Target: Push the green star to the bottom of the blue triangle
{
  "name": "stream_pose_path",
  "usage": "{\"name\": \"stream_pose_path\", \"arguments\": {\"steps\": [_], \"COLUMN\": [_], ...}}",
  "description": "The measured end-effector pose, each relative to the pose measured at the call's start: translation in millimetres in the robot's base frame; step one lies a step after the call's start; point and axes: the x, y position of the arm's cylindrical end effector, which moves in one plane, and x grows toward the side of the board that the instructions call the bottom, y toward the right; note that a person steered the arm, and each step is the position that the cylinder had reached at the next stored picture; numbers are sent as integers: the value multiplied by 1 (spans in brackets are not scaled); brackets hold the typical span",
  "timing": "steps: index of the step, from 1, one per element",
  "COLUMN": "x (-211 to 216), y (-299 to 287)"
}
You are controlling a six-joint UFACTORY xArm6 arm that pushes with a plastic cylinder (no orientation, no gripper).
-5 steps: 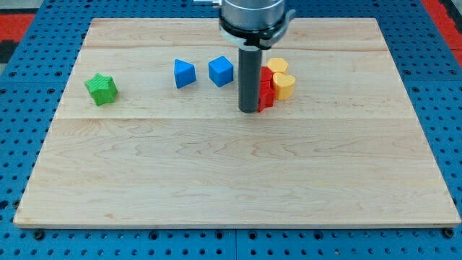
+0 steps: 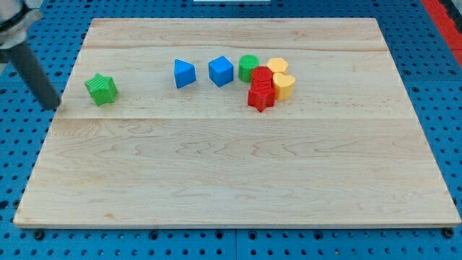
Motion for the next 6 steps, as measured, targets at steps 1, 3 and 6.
{"name": "stream_pose_path", "arguments": {"steps": [1,3,6], "x": [-29,-25,-9], "y": [8,83,170]}}
